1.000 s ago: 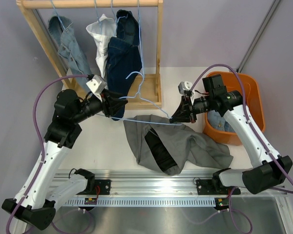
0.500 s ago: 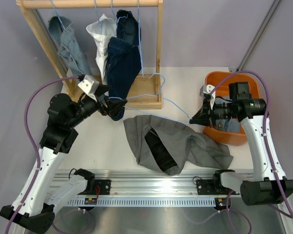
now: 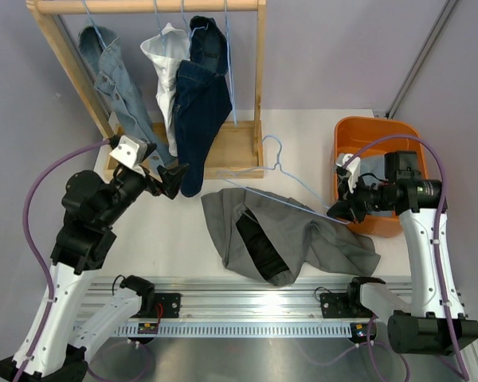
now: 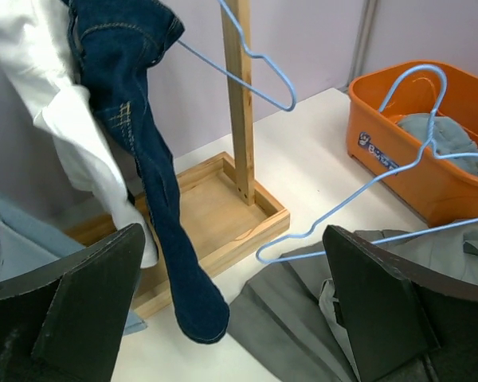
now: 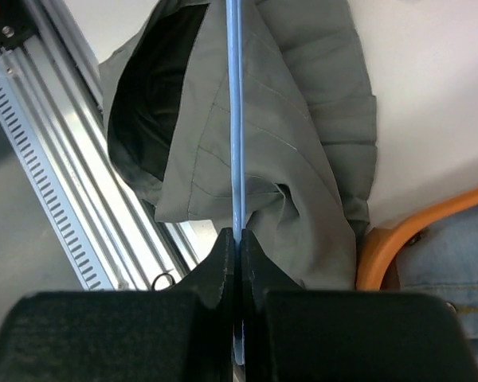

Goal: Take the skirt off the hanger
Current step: Place the hanger at the clothesline.

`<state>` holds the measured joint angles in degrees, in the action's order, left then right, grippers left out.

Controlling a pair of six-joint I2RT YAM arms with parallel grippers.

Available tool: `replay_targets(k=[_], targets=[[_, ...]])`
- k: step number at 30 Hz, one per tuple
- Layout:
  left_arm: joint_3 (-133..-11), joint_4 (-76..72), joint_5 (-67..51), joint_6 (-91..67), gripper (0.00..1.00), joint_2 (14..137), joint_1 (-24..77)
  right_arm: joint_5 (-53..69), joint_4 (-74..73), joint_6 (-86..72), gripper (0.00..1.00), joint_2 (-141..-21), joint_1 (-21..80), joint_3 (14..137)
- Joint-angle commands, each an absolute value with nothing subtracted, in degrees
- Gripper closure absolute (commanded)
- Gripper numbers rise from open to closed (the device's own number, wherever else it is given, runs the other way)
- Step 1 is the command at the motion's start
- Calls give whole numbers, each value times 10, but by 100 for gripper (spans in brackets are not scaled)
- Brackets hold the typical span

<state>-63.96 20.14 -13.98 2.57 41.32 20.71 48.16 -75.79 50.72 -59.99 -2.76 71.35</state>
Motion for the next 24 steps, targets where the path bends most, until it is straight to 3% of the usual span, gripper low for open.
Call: replay_targets(k=[1, 10, 18, 24], targets=[[-610, 192, -103, 19, 1, 403, 206, 451, -688, 405, 100, -584, -31, 722], [-581, 180, -93, 11, 1, 386, 206, 370, -500, 171, 100, -648, -9, 832], [-576, 183, -87, 4, 1, 371, 206, 261, -448, 133, 100, -720, 96, 952], [-576, 192, -80, 3, 1, 363, 206, 161, -384, 90, 100, -740, 157, 974]])
